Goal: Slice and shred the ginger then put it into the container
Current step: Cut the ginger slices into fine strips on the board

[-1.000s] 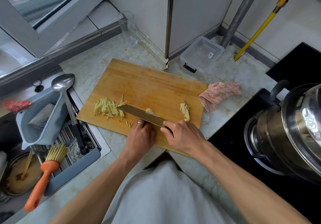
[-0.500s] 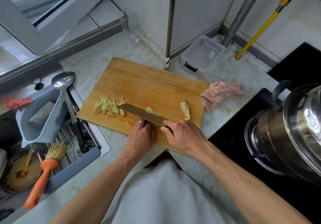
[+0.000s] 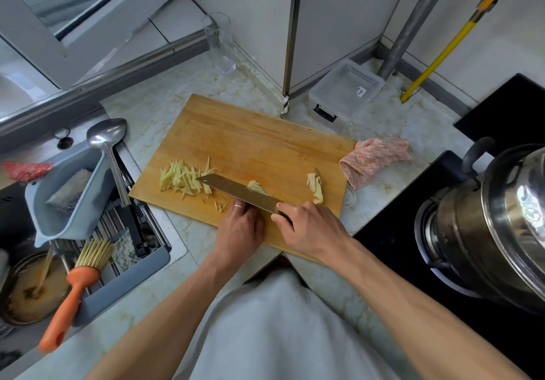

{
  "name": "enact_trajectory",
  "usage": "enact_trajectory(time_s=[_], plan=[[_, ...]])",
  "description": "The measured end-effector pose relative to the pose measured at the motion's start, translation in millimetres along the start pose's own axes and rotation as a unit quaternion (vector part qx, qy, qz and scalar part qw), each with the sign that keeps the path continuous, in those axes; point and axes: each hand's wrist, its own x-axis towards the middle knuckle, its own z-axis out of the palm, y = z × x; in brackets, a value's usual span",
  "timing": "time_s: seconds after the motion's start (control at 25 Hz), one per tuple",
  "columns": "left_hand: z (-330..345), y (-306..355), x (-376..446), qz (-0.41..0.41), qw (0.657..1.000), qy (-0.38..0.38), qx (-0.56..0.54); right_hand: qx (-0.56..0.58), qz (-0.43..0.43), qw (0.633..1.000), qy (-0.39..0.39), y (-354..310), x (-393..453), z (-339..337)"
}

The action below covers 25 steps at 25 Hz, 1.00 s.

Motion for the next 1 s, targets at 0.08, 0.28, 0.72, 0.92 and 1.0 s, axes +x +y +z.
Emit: enact_trajectory(time_s=[0.08, 0.28, 0.72, 0.92, 1.0], plan=[[-0.1, 0.4, 0.7, 0.003, 1.0, 0.004, 0.001, 0.007, 0.01, 1.0, 0.001, -0.6, 0.7, -0.5], [-0.3, 1.0, 0.0, 0.007, 1.0, 0.008, 0.003, -0.007, 0.004, 1.0, 0.0, -1.5, -1.6, 0.5], [0.3, 3.5, 0.3, -0.008, 1.0, 0.007, -0.001, 0.002, 0.007, 1.0, -0.003, 3.0, -2.9, -1.7], [0.9, 3.2, 1.6, -0.006, 1.0, 0.007, -0.009, 0.02, 0.027, 0.999, 0.0, 3.5, -2.9, -1.7], [0.1, 3.8, 0.7, -0.005, 1.0, 0.014, -0.009, 0.008, 0.022, 1.0, -0.007, 2.5, -4.0, 0.1]])
